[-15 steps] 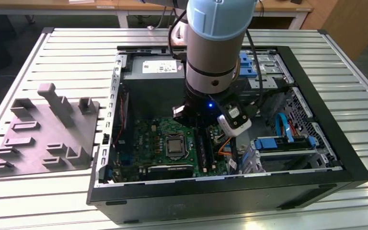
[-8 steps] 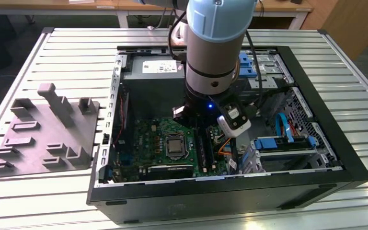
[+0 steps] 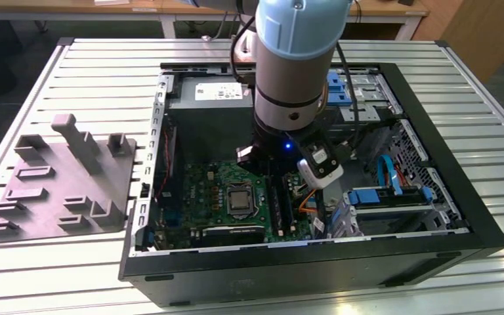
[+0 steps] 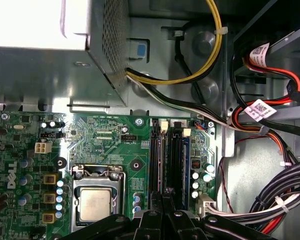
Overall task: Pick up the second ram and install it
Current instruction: 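Insert the second ram into the second slot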
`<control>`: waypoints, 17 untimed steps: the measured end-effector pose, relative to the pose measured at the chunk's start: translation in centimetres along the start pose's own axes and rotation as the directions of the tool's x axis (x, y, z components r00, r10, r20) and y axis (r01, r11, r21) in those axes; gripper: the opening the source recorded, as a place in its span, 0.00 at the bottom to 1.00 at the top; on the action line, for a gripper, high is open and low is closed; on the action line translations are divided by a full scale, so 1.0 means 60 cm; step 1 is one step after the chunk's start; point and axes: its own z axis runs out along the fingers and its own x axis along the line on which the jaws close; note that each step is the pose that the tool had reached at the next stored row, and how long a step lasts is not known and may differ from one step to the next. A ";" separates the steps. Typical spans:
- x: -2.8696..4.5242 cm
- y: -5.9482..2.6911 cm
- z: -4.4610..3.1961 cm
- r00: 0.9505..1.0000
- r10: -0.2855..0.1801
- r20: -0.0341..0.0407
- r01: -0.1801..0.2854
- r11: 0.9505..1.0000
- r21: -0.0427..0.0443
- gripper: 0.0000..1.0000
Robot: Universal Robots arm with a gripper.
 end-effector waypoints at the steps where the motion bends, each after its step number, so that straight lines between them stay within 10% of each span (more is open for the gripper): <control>1: 0.000 0.000 0.000 1.000 0.000 0.000 0.000 1.000 0.000 0.11; 17: 0.000 0.000 0.002 1.000 0.000 0.000 0.000 1.000 0.000 0.11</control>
